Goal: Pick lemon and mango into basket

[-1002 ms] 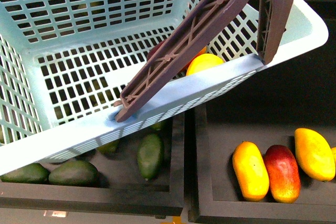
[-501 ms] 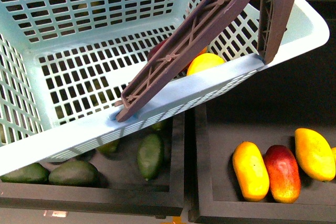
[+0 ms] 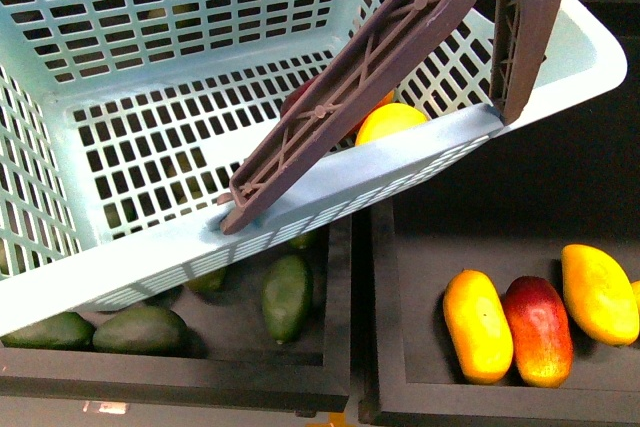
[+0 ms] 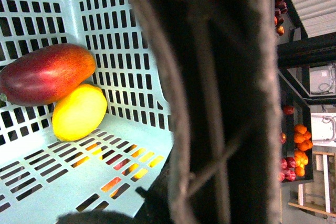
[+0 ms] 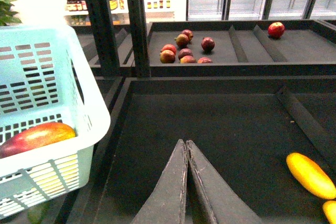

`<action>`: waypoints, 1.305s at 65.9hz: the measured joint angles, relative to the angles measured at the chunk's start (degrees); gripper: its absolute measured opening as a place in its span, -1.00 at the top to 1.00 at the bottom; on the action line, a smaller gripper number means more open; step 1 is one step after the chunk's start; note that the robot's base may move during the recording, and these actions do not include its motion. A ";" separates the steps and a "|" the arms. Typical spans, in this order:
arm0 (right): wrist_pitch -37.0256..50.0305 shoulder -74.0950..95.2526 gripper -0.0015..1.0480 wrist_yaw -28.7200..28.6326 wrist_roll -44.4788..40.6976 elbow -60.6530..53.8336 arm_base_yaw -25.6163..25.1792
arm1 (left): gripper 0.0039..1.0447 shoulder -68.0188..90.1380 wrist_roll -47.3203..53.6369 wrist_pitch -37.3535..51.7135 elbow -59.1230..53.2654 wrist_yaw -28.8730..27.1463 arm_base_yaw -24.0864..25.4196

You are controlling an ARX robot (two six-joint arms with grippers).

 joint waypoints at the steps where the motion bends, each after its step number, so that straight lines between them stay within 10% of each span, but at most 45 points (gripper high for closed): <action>1: -0.13 -0.13 0.96 0.00 0.00 0.00 0.00 | 0.92 0.00 0.00 0.00 0.00 0.02 0.00; 27: -10.95 -10.62 0.94 0.00 -0.07 0.02 0.00 | 0.92 0.00 -0.11 0.00 -0.02 0.07 0.02; 60: -10.97 -10.67 -0.85 -0.02 -0.07 0.02 0.00 | 0.92 -0.02 0.04 0.00 0.00 0.02 0.00; 86: -11.04 -10.73 -0.83 0.13 -0.09 0.02 0.00 | 0.92 0.07 -0.44 0.00 -0.02 1.38 -0.61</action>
